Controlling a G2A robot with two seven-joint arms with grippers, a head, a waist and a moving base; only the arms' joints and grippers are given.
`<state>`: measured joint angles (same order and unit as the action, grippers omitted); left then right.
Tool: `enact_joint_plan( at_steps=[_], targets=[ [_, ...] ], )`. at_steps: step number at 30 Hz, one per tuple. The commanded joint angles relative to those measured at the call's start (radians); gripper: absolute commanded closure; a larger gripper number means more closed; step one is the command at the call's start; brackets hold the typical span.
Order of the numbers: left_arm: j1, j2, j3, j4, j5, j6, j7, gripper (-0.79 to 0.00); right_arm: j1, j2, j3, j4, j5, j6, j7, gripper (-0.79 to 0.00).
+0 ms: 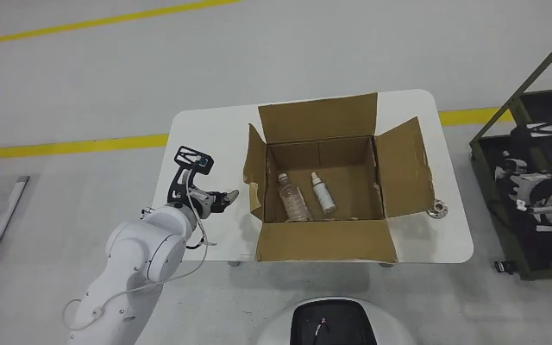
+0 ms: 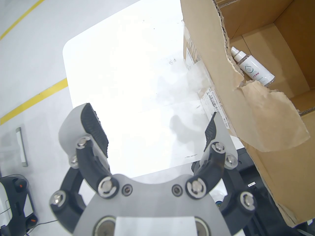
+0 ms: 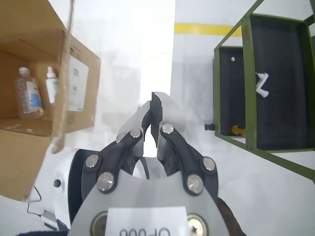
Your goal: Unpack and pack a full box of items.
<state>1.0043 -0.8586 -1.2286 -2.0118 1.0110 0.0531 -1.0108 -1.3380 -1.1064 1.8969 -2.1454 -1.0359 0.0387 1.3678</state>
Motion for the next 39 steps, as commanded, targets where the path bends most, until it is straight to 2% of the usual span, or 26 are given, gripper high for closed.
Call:
enact_joint_plan(
  at_steps=[1,7,11,22,27,28,30,31,32,33,39],
  targets=[
    [0.000,0.000,0.000,0.000,0.000,0.000,0.000,-0.785,-0.008,0.001,-0.032,0.035,0.010,-0.014,0.025,0.000],
    [0.000,0.000,0.000,0.000,0.000,0.000,0.000,-0.785,-0.002,0.005,-0.130,0.167,-0.014,-0.050,0.074,0.000],
    [0.000,0.000,0.000,0.000,0.000,0.000,0.000,-0.785,0.026,0.003,-0.182,0.236,0.010,-0.023,0.063,0.000],
    [0.000,0.000,0.000,0.000,0.000,0.000,0.000,-0.785,0.027,0.003,-0.187,0.242,0.016,-0.021,0.053,0.000],
    [0.000,0.000,0.000,0.000,0.000,0.000,0.000,-0.785,0.043,0.005,-0.246,0.256,-0.051,-0.045,0.012,0.000],
    [0.000,0.000,0.000,0.000,0.000,0.000,0.000,-0.785,0.054,0.005,-0.253,0.268,-0.054,-0.044,0.010,-0.074],
    [0.000,0.000,0.000,0.000,0.000,0.000,0.000,-0.785,0.078,0.007,-0.268,0.293,-0.070,-0.059,0.007,-0.058],
    [0.000,0.000,0.000,0.000,0.000,0.000,0.000,-0.785,0.089,0.008,-0.276,0.307,-0.083,-0.064,0.006,-0.077],
    [0.000,0.000,0.000,0.000,0.000,0.000,0.000,-0.785,0.101,0.008,-0.284,0.322,-0.088,-0.065,0.006,-0.105],
    [0.000,0.000,0.000,0.000,0.000,0.000,0.000,-0.785,0.114,0.008,-0.291,0.336,-0.090,-0.067,0.007,-0.200],
    [0.000,0.000,0.000,0.000,0.000,0.000,0.000,-0.785,0.181,0.009,-0.344,0.421,-0.131,-0.081,0.015,-0.336]
  ],
)
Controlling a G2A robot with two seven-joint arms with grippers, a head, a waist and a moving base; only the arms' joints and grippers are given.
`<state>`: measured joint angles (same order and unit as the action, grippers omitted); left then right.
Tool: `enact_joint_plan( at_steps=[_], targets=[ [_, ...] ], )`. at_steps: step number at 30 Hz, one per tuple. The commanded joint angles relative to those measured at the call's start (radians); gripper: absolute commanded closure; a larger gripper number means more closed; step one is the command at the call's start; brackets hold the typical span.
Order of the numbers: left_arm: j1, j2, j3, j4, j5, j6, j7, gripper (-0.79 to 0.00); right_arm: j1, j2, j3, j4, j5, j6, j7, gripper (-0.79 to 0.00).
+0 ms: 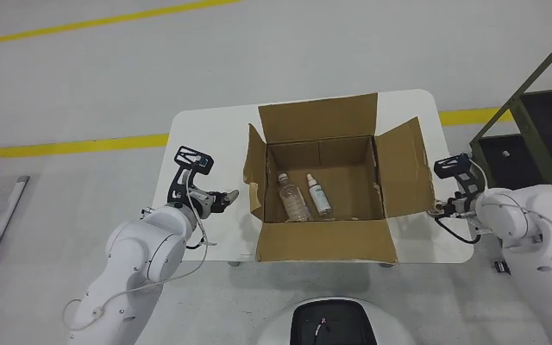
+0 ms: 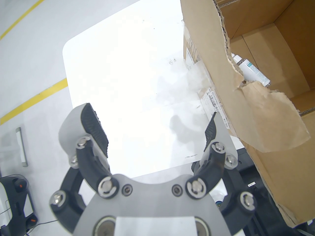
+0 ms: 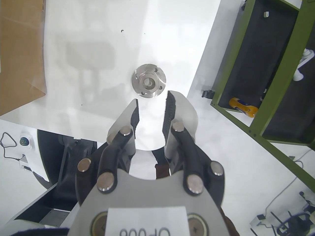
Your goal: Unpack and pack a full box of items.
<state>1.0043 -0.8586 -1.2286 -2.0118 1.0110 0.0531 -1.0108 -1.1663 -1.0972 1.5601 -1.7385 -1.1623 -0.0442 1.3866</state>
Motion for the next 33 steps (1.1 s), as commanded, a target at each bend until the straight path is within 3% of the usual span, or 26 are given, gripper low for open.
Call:
enact_joint_plan(
  at_steps=[1,9,18,33],
  targets=[
    [0.000,0.000,0.000,0.000,0.000,0.000,0.000,-0.785,0.016,-0.001,-0.018,0.026,-0.008,-0.001,-0.005,-0.329],
    [0.000,0.000,0.000,0.000,0.000,0.000,0.000,-0.785,0.061,-0.004,-0.072,0.125,-0.025,0.008,-0.026,-0.351],
    [0.000,0.000,0.000,0.000,0.000,0.000,0.000,-0.785,0.104,-0.010,-0.117,0.215,-0.012,0.020,-0.057,-0.317],
    [0.000,0.000,0.000,0.000,0.000,0.000,0.000,-0.785,0.122,-0.010,-0.133,0.267,-0.006,0.033,-0.082,-0.311]
  ],
)
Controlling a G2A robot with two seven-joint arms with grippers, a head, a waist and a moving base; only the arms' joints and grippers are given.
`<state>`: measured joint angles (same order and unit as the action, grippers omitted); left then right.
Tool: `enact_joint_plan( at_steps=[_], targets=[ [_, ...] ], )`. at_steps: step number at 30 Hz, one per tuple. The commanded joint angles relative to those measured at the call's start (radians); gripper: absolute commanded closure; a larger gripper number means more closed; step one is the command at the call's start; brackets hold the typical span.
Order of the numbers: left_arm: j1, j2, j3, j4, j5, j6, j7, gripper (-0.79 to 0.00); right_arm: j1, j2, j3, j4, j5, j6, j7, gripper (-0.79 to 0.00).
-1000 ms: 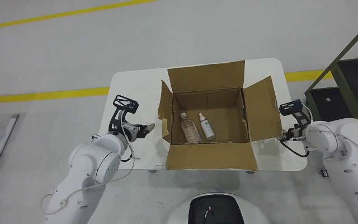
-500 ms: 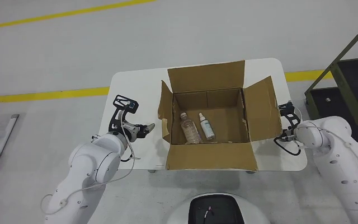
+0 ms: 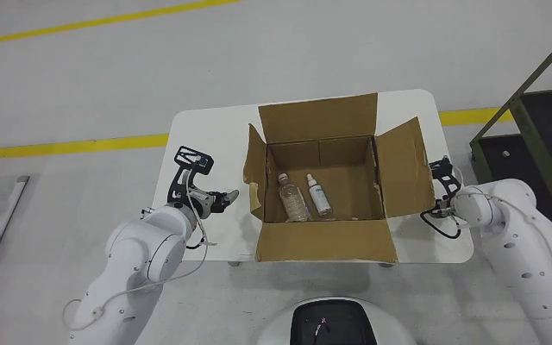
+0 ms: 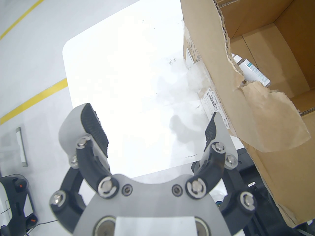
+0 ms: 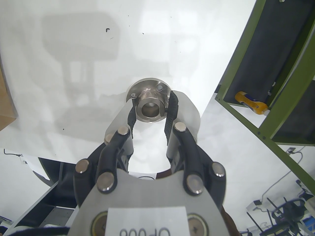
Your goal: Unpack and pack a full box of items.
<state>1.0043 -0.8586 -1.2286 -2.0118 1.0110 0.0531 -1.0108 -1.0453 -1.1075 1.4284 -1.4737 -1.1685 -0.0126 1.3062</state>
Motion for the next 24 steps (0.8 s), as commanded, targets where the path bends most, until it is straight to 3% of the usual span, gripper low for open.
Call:
enact_joint_plan(
  at_steps=[1,13,15,16,24],
  targets=[
    [0.000,0.000,0.000,0.000,0.000,0.000,0.000,-0.785,0.001,0.000,-0.003,0.005,0.001,0.002,-0.002,-0.308],
    [0.000,0.000,0.000,0.000,0.000,0.000,0.000,-0.785,0.012,0.000,-0.014,0.028,0.012,-0.003,-0.011,-0.283],
    [0.000,0.000,0.000,0.000,0.000,0.000,0.000,-0.785,0.014,0.001,-0.015,0.031,0.013,-0.004,-0.014,-0.142],
    [0.000,0.000,0.000,0.000,0.000,0.000,0.000,-0.785,0.016,0.001,-0.016,0.032,0.013,-0.004,-0.015,-0.009],
    [0.000,0.000,0.000,0.000,0.000,0.000,0.000,-0.785,0.013,0.006,0.018,0.002,0.049,-0.003,-0.010,0.000]
  ],
)
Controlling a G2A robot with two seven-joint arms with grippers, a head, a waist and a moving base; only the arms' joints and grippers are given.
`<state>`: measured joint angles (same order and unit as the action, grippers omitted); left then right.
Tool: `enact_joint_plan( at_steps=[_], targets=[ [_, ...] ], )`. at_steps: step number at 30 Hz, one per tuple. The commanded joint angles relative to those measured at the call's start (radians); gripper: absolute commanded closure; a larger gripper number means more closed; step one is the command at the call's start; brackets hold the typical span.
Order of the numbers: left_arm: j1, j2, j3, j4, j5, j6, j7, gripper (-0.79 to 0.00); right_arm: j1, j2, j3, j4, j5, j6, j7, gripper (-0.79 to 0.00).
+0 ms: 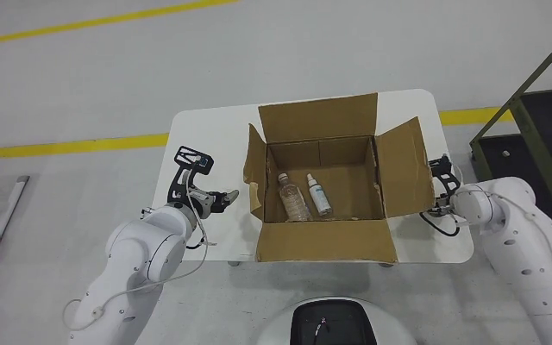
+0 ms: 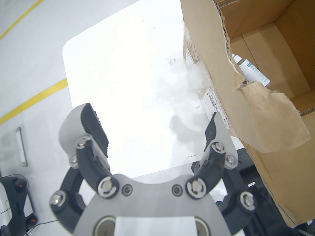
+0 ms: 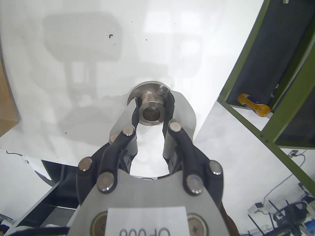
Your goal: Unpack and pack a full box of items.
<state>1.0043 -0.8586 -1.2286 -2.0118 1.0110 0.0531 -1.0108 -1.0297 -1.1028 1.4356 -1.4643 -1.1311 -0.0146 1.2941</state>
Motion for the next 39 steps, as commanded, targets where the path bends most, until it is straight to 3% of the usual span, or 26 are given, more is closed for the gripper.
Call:
enact_joint_plan(
  at_steps=[1,7,15,19,23,30,35,39],
  targets=[
    [0.000,0.000,0.000,0.000,0.000,0.000,0.000,-0.785,-0.006,0.003,0.028,-0.018,0.031,0.000,0.004,0.000],
    [0.000,0.000,0.000,0.000,0.000,0.000,0.000,-0.785,-0.029,0.019,0.216,-0.084,0.279,-0.006,0.025,0.000],
    [0.000,0.000,0.000,0.000,0.000,0.000,0.000,-0.785,-0.054,0.037,0.589,-0.107,1.024,-0.061,0.099,0.000],
    [0.000,0.000,0.000,0.000,0.000,0.000,0.000,-0.785,-0.060,0.041,0.646,-0.124,1.295,-0.093,0.143,0.000],
    [0.000,0.000,0.000,0.000,0.000,0.000,0.000,-0.785,-0.050,0.051,0.616,-0.206,1.402,-0.125,0.230,0.000],
    [0.000,0.000,0.000,0.000,0.000,0.000,0.000,-0.785,-0.035,0.064,0.437,-0.381,1.272,-0.089,0.189,0.000],
    [0.000,0.000,0.000,0.000,0.000,0.000,0.000,-0.785,0.032,0.069,0.217,-0.442,0.983,-0.013,0.106,0.000],
    [0.000,0.000,0.000,0.000,0.000,0.000,0.000,-0.785,0.123,0.060,-0.003,-0.388,0.775,0.038,0.048,0.000]
  ],
)
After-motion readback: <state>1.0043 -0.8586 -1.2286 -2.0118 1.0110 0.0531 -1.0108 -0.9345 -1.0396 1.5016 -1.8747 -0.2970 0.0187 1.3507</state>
